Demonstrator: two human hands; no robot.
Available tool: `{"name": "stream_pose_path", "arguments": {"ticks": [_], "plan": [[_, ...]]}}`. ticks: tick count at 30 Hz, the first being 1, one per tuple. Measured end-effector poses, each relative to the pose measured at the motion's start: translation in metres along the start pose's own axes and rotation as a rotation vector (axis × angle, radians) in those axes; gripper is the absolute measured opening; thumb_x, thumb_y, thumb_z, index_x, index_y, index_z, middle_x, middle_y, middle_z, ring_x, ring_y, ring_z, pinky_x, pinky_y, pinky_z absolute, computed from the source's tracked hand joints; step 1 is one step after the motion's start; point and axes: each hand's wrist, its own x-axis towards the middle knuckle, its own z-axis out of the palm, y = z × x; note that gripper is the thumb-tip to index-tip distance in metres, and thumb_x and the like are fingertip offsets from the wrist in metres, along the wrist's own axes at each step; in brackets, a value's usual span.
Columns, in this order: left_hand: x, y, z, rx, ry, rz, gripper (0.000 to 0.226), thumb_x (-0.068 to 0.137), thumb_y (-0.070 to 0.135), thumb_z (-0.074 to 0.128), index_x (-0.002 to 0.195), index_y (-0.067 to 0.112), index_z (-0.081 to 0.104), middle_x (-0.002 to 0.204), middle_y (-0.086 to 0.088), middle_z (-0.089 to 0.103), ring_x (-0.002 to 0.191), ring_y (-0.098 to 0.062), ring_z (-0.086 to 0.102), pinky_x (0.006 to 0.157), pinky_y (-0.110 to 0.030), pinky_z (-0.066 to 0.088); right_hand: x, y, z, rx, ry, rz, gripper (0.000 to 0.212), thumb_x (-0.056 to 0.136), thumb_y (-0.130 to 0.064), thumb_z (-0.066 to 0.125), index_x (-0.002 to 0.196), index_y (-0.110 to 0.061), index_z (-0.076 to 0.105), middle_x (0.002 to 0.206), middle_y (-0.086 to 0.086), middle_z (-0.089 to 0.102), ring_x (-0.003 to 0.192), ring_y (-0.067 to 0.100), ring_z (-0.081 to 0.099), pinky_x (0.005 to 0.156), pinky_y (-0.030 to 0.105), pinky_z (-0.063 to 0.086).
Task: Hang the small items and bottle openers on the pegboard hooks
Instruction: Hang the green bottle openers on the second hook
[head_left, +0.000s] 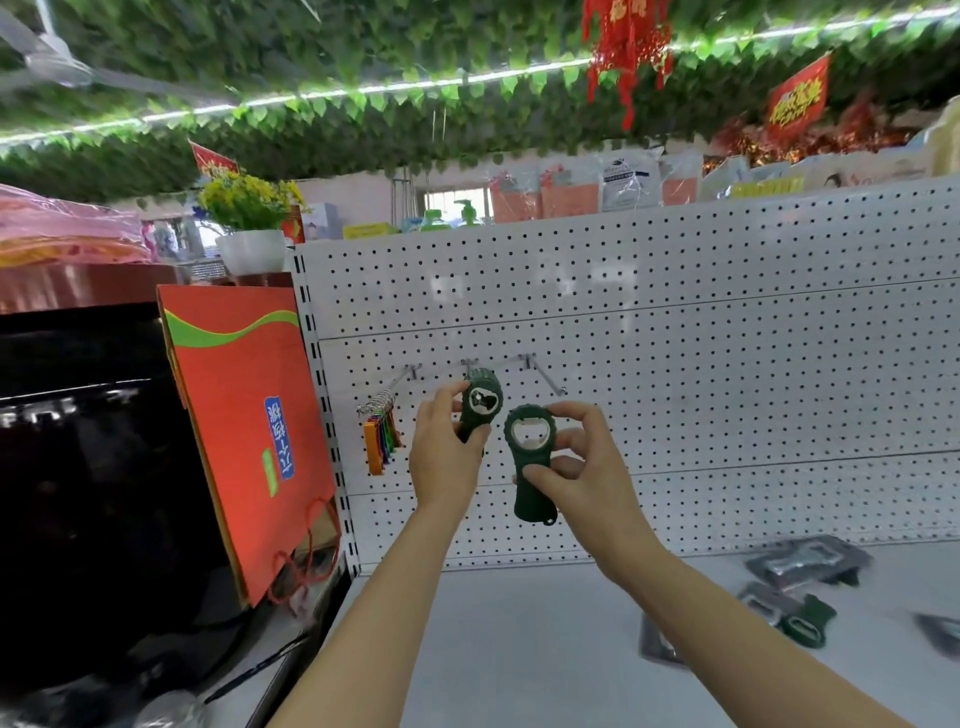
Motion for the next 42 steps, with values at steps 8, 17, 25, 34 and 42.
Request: {"name": "stream_pose_path", "arguments": {"ticks": [8, 17, 25, 34, 42], "plan": [[0.008, -0.004, -0.038, 0.299, -0.075, 0.298, 0.076, 0.08, 0.0, 0.069, 0.142, 0.038, 0.043, 0.14, 0.012, 0.047, 0.133, -0.013, 0.04, 0.094, -0.026, 0.04, 0.02, 0.001, 0.026, 0.015, -0.021, -0.045, 0.053, 0.083, 0.004, 0.062, 0.116, -0.033, 0.044, 0.104, 0.005, 0.062, 0.081, 0.022, 0.071, 0.073, 0.043, 0.061], [0.004, -0.005, -0.065, 0.459, -0.163, 0.628, 0.084, 0.076, -0.006, 0.065, 0.148, 0.029, 0.039, 0.142, 0.012, 0.046, 0.128, -0.013, 0.043, 0.097, -0.026, 0.042, 0.042, 0.013, 0.048, -0.016, 0.078, -0.058, 0.054, 0.081, 0.004, 0.065, 0.115, -0.034, 0.044, 0.102, 0.001, 0.061, 0.078, 0.018, 0.072, 0.067, 0.043, 0.062], [0.015, -0.004, -0.059, 0.513, -0.275, 0.554, 0.079, 0.081, 0.0, 0.063, 0.151, 0.025, 0.035, 0.147, 0.009, 0.043, 0.128, -0.017, 0.042, 0.095, -0.033, 0.047, 0.054, 0.024, 0.059, -0.097, 0.166, -0.052, 0.052, 0.08, -0.001, 0.068, 0.111, -0.036, 0.044, 0.101, -0.011, 0.059, 0.078, 0.014, 0.068, 0.063, 0.034, 0.061], [0.028, -0.002, -0.049, 0.561, -0.406, 0.465, 0.082, 0.085, 0.004, 0.058, 0.155, 0.025, 0.022, 0.156, 0.011, 0.026, 0.137, -0.017, 0.031, 0.09, -0.031, 0.047, 0.079, 0.036, 0.06, -0.263, 0.194, -0.042, 0.05, 0.079, -0.007, 0.071, 0.115, -0.03, 0.045, 0.094, -0.005, 0.059, 0.072, 0.002, 0.062, 0.061, 0.02, 0.049], [0.009, -0.022, -0.052, 0.571, -0.358, 0.439, 0.081, 0.092, 0.026, 0.063, 0.156, 0.018, 0.015, 0.156, 0.003, 0.029, 0.139, -0.018, 0.029, 0.102, -0.034, 0.045, 0.056, 0.065, 0.04, -0.606, 0.226, -0.105, 0.062, 0.087, -0.025, 0.066, 0.14, -0.025, 0.033, 0.125, -0.006, 0.048, 0.096, 0.009, 0.057, 0.075, 0.032, 0.051]]}}
